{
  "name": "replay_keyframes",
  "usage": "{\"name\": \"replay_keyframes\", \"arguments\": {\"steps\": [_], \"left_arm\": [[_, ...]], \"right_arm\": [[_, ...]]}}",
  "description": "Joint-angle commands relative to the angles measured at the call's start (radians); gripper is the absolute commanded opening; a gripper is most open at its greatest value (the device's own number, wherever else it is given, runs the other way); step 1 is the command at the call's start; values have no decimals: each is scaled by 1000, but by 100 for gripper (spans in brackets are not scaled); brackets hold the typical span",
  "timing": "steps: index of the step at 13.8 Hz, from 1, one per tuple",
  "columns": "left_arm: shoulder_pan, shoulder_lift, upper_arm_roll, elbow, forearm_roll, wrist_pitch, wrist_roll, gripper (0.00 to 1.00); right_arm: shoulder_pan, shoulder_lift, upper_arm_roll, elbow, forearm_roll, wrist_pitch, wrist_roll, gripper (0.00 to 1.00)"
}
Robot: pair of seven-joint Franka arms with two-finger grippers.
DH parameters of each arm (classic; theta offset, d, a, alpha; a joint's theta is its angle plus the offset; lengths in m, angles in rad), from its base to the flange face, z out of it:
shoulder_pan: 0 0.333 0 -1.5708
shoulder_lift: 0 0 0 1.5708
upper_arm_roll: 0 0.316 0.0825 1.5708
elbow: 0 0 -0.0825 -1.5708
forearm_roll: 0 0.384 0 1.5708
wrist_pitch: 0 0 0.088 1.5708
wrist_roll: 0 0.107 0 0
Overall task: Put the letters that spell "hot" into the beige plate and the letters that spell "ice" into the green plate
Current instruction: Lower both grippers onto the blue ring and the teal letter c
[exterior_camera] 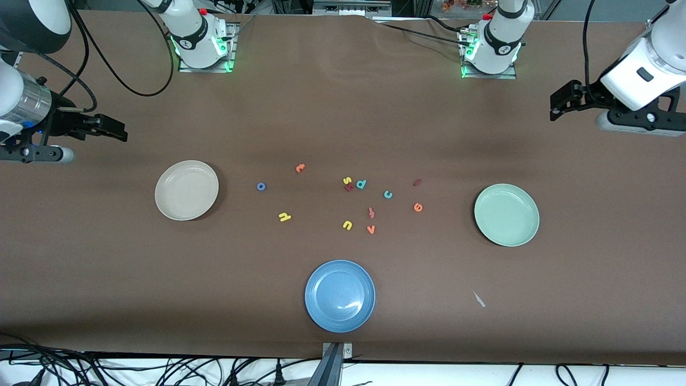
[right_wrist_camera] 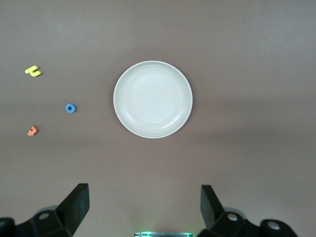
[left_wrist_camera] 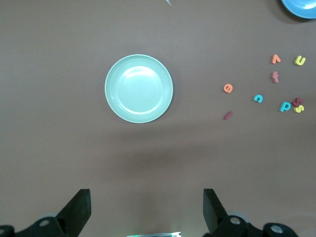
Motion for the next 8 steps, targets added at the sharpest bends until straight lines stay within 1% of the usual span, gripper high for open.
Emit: {"name": "replay_keyframes", "arguments": {"steps": [1, 3, 4, 6, 7, 8], "left_arm": [[-6, 37, -61, 33, 20, -37, 14, 100], [-22, 70, -109, 34, 20, -37, 16, 100], [-30, 87, -121, 34, 19, -37, 14, 100], [-73, 139, -135, 36, 5, -34, 7, 100], [-104, 187, -135, 36, 2, -22, 8, 100], [-146, 255, -135, 36, 0, 9, 7, 100]], "right_arm": [[55, 27, 4, 25, 14, -8, 80, 100], [84, 62, 4, 23, 29, 21, 124, 100], [97, 85, 7, 15, 53, 50, 176, 100], [156, 136, 7, 3, 64, 109, 249, 100], [182, 158, 7, -3, 64, 138, 285, 100], [201, 170, 7, -27, 64, 184, 322, 100]]}}
